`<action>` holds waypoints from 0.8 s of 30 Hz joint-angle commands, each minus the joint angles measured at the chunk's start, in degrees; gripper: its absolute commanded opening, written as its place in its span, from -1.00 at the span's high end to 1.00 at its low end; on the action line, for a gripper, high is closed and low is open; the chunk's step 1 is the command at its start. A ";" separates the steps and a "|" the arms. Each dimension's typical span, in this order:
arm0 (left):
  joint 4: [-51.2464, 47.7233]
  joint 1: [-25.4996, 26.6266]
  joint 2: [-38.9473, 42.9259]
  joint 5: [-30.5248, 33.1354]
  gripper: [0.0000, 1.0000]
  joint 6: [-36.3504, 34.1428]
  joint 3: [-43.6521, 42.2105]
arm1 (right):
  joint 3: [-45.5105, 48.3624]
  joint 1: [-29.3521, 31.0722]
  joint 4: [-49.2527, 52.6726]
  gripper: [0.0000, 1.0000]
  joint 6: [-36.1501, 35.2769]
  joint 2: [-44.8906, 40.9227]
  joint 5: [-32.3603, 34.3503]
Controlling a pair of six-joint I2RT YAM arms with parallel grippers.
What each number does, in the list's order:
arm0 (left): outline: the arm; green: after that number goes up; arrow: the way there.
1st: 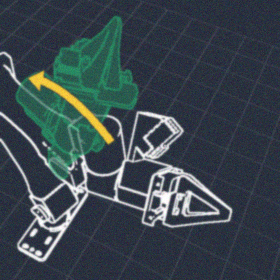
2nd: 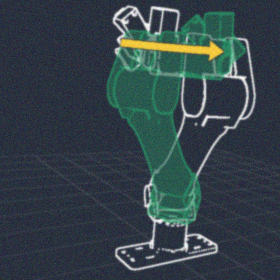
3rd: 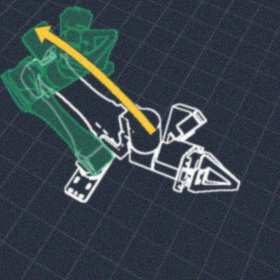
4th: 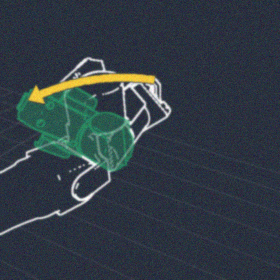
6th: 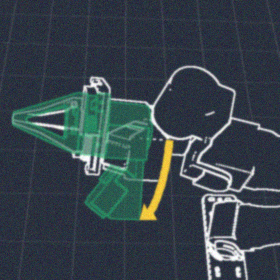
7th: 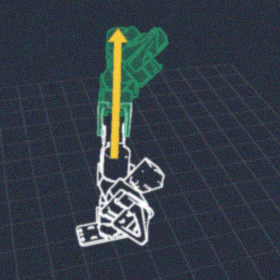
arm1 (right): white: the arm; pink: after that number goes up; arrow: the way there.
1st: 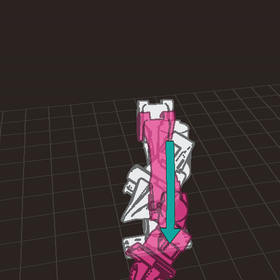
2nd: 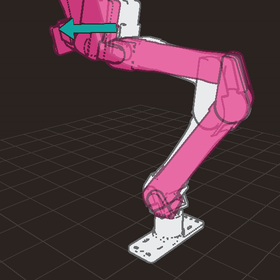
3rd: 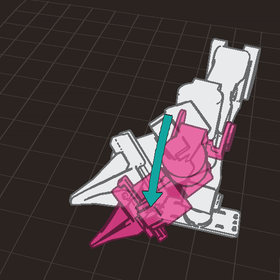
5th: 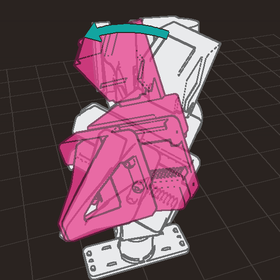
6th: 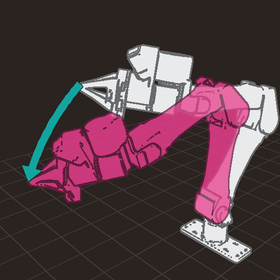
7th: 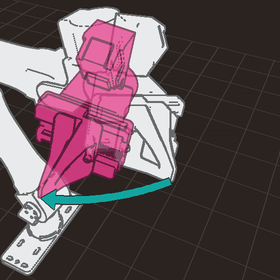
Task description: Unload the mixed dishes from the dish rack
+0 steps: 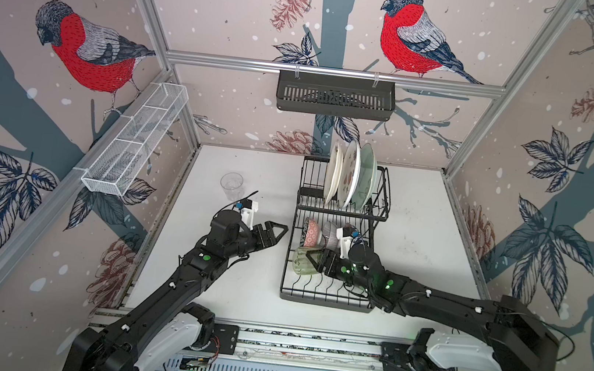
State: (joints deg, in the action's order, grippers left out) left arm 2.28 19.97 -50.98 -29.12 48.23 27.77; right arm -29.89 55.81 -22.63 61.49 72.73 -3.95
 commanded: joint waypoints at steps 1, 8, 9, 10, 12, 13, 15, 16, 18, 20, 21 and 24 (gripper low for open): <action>-0.40 -0.02 0.31 -4.69 -0.66 1.81 0.85 | -0.17 -0.52 -5.03 -0.21 1.80 -0.56 1.55; -0.47 -0.01 -1.92 -10.72 -0.62 2.28 2.25 | -0.08 -0.63 -9.44 -0.19 3.46 -0.13 2.21; 0.15 0.00 -2.59 -11.83 -0.61 2.71 2.13 | -0.08 -0.62 -10.08 -0.19 3.76 0.00 2.34; 1.19 -0.02 -3.16 -13.05 -0.60 3.42 1.88 | 0.05 -0.62 -10.99 -0.19 4.16 0.18 2.21; 3.87 -0.01 -4.26 -15.26 -0.57 5.15 1.35 | 0.56 -0.56 -13.92 -0.19 5.10 0.60 1.68; 5.55 0.02 -4.69 -16.05 -0.53 6.21 1.00 | 0.91 -0.37 -15.18 -0.19 5.51 0.87 1.66; 7.68 -0.02 -4.97 -16.49 -0.47 7.67 0.71 | 0.90 -0.11 -16.05 -0.19 5.78 1.40 2.07; 8.62 0.03 -5.00 -16.48 -0.45 8.33 0.71 | 0.72 0.05 -16.12 -0.19 5.88 1.77 2.18; 11.07 -0.02 -5.01 -16.70 -0.40 10.05 0.38 | 0.52 0.03 -17.54 -0.19 6.31 2.68 1.78; 13.68 -0.01 -5.08 -17.10 -0.36 12.09 -0.07 | 0.68 -0.06 -19.75 -0.18 6.77 3.35 1.26; 14.72 0.00 -5.15 -17.43 -0.33 12.96 -0.34 | 0.65 -0.07 -20.84 -0.18 6.97 3.62 1.07; 16.76 -0.01 -5.09 -17.63 -0.28 14.60 -1.16 | 0.35 0.15 -22.88 -0.18 7.33 4.40 0.79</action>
State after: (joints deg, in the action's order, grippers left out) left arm 13.13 19.99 -56.07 -45.21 60.25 27.07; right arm -29.08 55.79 -39.09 67.66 76.64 -2.61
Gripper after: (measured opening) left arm 0.639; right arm 0.739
